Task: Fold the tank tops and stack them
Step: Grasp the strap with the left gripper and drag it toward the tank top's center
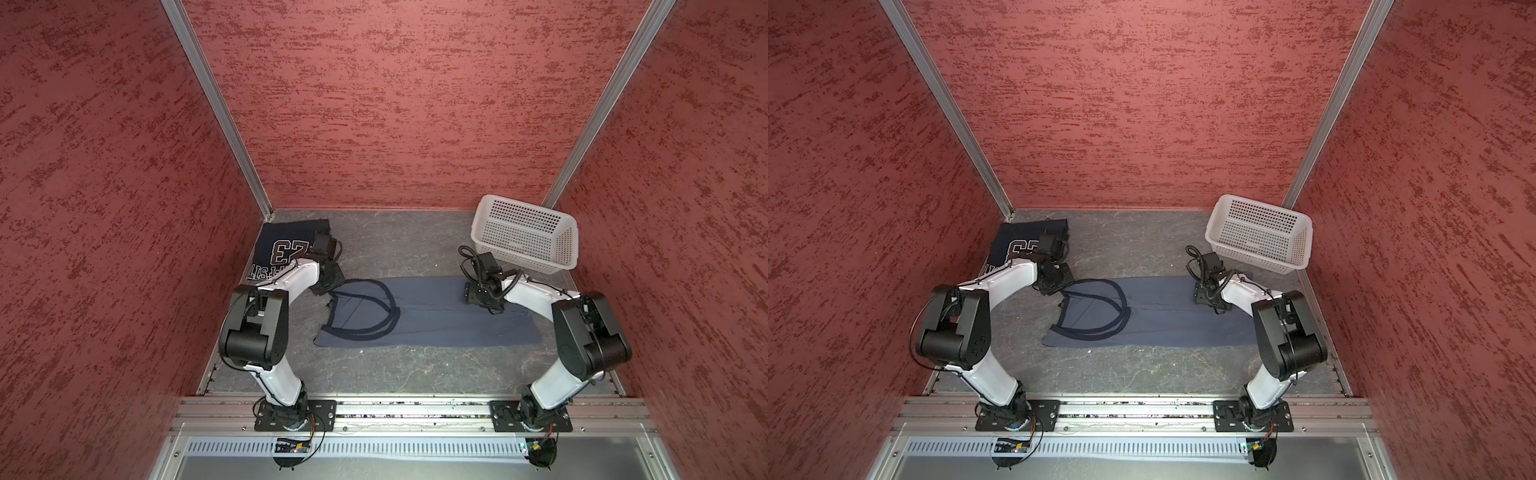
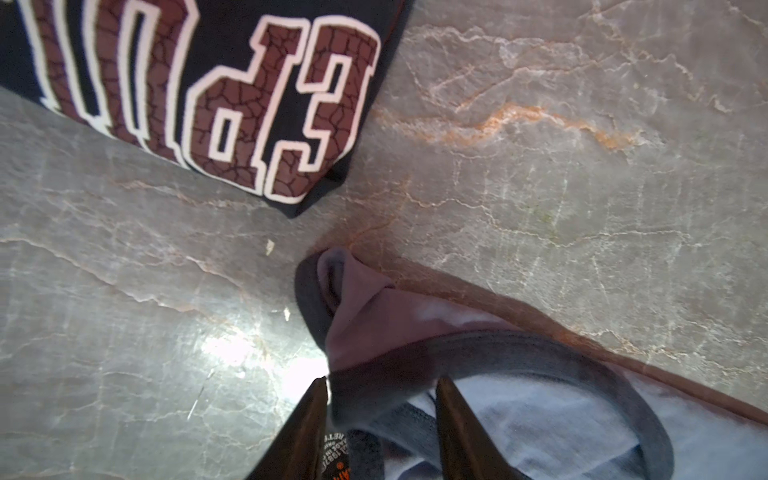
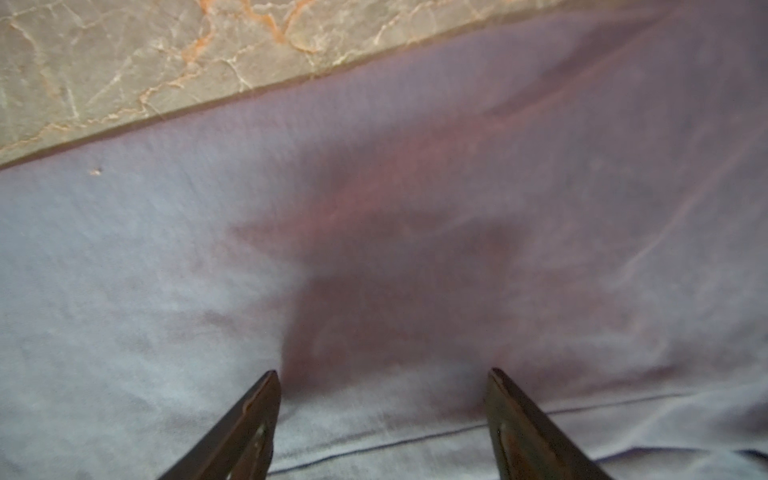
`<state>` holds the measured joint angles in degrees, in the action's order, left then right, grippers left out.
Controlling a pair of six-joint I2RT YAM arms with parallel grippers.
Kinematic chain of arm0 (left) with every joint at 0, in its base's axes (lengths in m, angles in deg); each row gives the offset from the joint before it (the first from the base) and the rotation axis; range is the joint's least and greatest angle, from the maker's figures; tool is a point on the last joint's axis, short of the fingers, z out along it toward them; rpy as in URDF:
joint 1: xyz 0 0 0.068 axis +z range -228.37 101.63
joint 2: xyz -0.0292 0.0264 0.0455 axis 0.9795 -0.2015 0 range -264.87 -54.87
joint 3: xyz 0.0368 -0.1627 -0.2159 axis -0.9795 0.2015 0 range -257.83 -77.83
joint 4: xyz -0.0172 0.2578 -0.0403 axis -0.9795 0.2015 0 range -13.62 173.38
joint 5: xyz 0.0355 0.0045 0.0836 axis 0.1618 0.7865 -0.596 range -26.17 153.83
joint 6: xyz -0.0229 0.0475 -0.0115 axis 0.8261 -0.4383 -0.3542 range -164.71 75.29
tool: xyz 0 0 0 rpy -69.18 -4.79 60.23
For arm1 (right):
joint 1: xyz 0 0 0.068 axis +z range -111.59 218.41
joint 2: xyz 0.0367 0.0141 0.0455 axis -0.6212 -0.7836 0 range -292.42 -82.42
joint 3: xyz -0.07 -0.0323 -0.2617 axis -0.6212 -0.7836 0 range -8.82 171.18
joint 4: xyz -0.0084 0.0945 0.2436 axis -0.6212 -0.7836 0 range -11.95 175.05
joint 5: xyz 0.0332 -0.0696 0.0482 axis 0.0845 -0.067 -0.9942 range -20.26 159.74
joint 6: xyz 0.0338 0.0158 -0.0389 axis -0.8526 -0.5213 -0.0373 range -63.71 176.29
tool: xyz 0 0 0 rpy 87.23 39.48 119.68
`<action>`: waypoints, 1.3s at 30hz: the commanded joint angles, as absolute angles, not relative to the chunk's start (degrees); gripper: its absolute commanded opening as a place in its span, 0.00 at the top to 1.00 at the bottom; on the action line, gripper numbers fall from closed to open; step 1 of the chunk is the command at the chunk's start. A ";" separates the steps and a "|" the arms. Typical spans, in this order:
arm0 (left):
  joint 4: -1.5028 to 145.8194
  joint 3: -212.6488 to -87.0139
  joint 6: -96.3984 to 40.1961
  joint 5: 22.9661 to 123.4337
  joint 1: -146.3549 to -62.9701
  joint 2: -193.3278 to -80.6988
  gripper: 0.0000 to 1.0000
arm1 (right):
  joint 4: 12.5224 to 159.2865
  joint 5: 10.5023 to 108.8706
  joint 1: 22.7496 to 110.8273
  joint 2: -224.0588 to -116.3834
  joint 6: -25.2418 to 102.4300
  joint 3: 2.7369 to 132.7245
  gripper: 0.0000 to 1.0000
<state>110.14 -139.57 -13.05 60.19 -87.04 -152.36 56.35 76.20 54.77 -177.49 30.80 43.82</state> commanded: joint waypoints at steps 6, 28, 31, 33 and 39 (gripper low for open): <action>109.44 -138.74 -13.68 58.39 -86.94 -153.83 0.60 | 56.40 77.79 55.04 -178.90 30.28 43.58 0.21; 98.49 -123.78 -11.18 59.22 -82.74 -139.40 1.00 | 54.81 82.82 54.65 -182.41 27.48 43.74 0.21; 95.54 -121.51 -11.44 61.43 -81.91 -137.32 1.00 | 54.91 82.61 54.59 -183.04 27.22 43.77 0.21; 95.14 -120.64 -11.02 61.02 -81.68 -136.63 1.00 | 54.73 82.60 54.57 -183.36 27.11 43.86 0.21; 95.87 -120.59 -10.37 65.22 -80.48 -141.51 0.97 | 54.71 82.25 54.55 -182.66 27.00 43.75 0.21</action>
